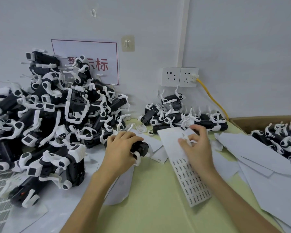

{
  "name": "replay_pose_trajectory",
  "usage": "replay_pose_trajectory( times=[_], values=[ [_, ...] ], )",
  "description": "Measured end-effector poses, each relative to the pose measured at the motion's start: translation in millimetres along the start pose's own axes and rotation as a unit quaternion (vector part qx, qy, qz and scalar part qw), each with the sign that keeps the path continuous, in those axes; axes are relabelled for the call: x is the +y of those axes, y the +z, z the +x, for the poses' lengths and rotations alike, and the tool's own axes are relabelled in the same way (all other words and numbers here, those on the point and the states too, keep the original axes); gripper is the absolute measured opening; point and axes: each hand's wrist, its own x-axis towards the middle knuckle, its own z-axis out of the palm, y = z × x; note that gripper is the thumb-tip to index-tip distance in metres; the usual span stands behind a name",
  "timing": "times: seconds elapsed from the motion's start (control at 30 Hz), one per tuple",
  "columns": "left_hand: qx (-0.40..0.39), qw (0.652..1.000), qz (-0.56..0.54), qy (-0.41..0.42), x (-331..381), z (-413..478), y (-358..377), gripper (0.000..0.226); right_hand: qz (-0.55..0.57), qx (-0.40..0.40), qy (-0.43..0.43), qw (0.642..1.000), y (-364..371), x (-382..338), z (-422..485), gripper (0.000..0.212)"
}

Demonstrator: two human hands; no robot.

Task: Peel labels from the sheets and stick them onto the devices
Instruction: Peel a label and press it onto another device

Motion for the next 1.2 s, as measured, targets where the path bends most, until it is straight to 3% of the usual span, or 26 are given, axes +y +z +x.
replay_pose_trajectory(
  times=[0.13,0.2,0.27,0.33,0.4,0.53,0.6,0.73,0.87,0.93,1.0,1.1,1.2],
  values=[
    [0.051,0.999,-0.006,-0.004,5,1,0,0.053,-0.043,0.034,-0.033,0.998,-8,4,8,0.048],
    [0.098,0.994,-0.041,-0.039,10,3,-3,0.054,-0.078,-0.024,-0.031,0.996,-5,5,7,0.050],
    [0.154,0.972,-0.145,-0.100,15,3,-7,0.054,-0.116,-0.131,-0.034,0.984,1,8,3,0.051],
    [0.195,0.926,-0.286,-0.149,17,2,-12,0.044,-0.142,-0.244,-0.047,0.958,7,14,-2,0.054],
    [0.206,0.852,-0.435,-0.206,21,2,-16,0.037,-0.159,-0.303,-0.056,0.938,12,19,-7,0.058],
    [0.113,0.687,-0.655,-0.295,31,4,-15,0.042,-0.172,-0.321,-0.057,0.929,15,20,-10,0.072],
    [0.055,0.649,-0.694,-0.307,36,2,-13,0.041,-0.194,-0.354,-0.059,0.913,12,21,-10,0.084],
    [-0.006,0.615,-0.723,-0.314,45,0,-14,0.038,-0.223,-0.430,-0.036,0.874,11,23,-13,0.089],
    [-0.033,0.579,-0.760,-0.292,52,-1,-14,0.030,-0.327,-0.334,-0.065,0.882,23,24,-23,0.086],
    [-0.038,0.584,-0.761,-0.278,55,-2,-12,0.032,-0.340,-0.288,-0.070,0.892,26,23,-25,0.081],
    [-0.045,0.605,-0.750,-0.264,57,-2,-12,0.040,-0.279,-0.245,-0.056,0.927,24,20,-23,0.072],
    [-0.045,0.623,-0.742,-0.244,61,-2,-11,0.041,-0.126,-0.133,-0.048,0.982,14,10,-11,0.039],
    [-0.045,0.649,-0.724,-0.230,61,-3,-6,0.044,0.025,-0.086,-0.033,0.995,4,-4,-2,0.016]
  ],
)
